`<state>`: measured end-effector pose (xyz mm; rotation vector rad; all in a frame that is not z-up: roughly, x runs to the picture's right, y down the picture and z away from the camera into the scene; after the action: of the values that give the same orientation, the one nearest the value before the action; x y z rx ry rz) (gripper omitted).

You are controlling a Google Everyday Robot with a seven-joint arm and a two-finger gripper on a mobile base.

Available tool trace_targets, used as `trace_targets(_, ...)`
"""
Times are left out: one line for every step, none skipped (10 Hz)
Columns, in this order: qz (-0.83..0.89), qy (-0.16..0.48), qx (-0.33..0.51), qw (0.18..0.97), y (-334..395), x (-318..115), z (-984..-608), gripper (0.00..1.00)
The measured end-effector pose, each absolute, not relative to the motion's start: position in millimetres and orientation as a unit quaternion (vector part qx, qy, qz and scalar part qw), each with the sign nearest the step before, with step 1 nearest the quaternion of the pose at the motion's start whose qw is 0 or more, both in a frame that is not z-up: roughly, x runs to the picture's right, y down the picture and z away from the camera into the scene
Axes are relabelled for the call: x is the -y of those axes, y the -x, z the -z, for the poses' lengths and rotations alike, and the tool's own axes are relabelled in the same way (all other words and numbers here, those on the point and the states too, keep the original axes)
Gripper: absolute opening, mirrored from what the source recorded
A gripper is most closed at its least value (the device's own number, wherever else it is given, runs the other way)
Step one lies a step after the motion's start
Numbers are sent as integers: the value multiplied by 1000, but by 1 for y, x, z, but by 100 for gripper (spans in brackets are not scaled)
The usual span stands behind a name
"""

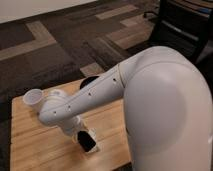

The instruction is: Place the eraser on the white sponge

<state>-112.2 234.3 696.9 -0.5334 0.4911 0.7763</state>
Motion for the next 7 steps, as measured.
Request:
trace_targets(-391,253,-239,852,103,-237,-696,0)
trace_targets(-406,250,-243,845,97,-238,-695,0)
trace_targets(-420,247,-247,838,90,-239,-694,0)
trace_targets(-430,244,-251,832,84,-240,-693,0)
trace_targets(-436,245,-251,829,83,-242,-694,0)
trace_targets(-439,248,-249,827,85,-244,-696,0)
trace_targets(-442,250,-246,826,86,-245,-698,0)
